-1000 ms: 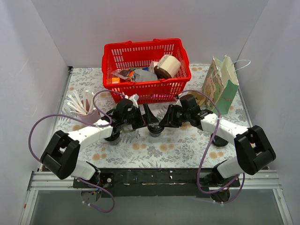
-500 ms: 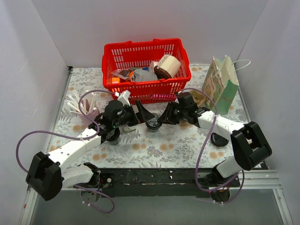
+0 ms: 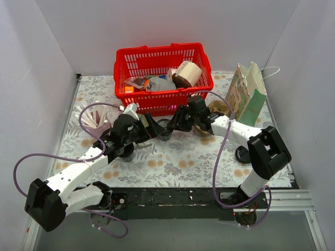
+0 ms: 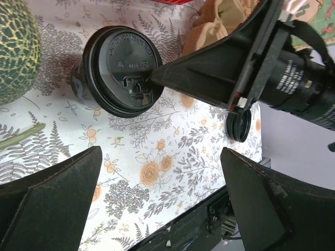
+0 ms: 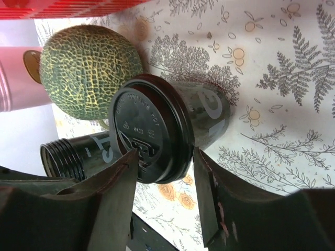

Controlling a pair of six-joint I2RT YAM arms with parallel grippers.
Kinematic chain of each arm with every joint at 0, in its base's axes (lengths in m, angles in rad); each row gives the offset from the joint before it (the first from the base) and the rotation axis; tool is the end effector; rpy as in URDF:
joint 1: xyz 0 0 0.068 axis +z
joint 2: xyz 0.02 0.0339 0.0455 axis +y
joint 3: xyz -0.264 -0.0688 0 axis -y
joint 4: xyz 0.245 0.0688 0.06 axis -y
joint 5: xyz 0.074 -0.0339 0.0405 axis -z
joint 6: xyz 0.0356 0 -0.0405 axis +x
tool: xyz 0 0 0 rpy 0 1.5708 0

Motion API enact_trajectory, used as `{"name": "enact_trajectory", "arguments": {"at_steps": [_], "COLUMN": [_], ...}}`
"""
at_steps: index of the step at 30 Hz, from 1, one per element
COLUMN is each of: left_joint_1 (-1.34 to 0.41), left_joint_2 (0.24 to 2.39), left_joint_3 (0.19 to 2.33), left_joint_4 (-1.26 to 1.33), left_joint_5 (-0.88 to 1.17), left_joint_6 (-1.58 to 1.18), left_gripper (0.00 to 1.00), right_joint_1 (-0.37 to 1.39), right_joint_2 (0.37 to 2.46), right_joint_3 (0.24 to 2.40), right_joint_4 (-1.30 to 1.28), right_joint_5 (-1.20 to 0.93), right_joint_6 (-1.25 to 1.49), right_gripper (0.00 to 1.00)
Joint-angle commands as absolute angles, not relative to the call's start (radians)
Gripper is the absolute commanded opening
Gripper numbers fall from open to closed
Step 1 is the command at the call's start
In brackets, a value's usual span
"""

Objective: Pack the takeout coffee

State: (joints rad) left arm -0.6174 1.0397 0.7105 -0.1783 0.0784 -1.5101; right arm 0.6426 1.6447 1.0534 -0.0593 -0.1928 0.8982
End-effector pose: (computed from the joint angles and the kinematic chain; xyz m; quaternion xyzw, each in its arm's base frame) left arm 0.1886 -0.1373 0.2655 -0.3539 0.7855 -0.4592 0.2165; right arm 0.2865 0.2230 0.2240 0.0713 0.8900 0.3697 0.2571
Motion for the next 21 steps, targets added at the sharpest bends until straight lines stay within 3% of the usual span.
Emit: {"name": "enact_trajectory", "arguments": {"at_steps": [1, 6, 16, 17, 18, 19, 21], "left_joint_1": [-0.620, -0.620, -0.620, -0.620, -0.620, -0.620, -0.620], "left_joint_2": [1.012, 1.002, 0.986, 0.988, 0.991, 0.996, 1.008], "left_joint_3": [0.726, 0.735, 0.741, 0.739, 0.738, 0.735, 0.736], "left_joint_4": [-0.218, -0.216, -0.204, -0.201, -0.192, -0.187, -0.183], "left_joint_5": [0.032, 0.020, 0.041, 0.046, 0.052, 0.070, 0.083], "left_joint_6": [-1.513, -1.502, -1.476, -1.476, -1.476, -1.476, -1.474], "left_gripper": [0.98, 0.98, 0.98, 0.98, 0.98, 0.98, 0.98], "right_joint_1": [0.646, 0.647, 0.640, 0.637, 0.634, 0.632, 0.623], "right_joint_2": [1.629, 1.562, 1.271, 1.250, 1.233, 1.208, 1.187], "right_joint_3": [1.115, 1.120, 1.091, 1.077, 1.068, 1.059, 1.032], "right_joint_4": [-0.075, -0.091, -0.166, -0.175, -0.199, -0.219, -0.248], "right_joint_5": [-0.126, -0.091, 0.219, 0.250, 0.280, 0.355, 0.405], "right_joint_6": [0.907, 0.821, 0.407, 0.387, 0.370, 0.368, 0.371], "right_gripper": [0.57, 0.73, 0.78, 0.81, 0.92, 0.97, 0.98]}}
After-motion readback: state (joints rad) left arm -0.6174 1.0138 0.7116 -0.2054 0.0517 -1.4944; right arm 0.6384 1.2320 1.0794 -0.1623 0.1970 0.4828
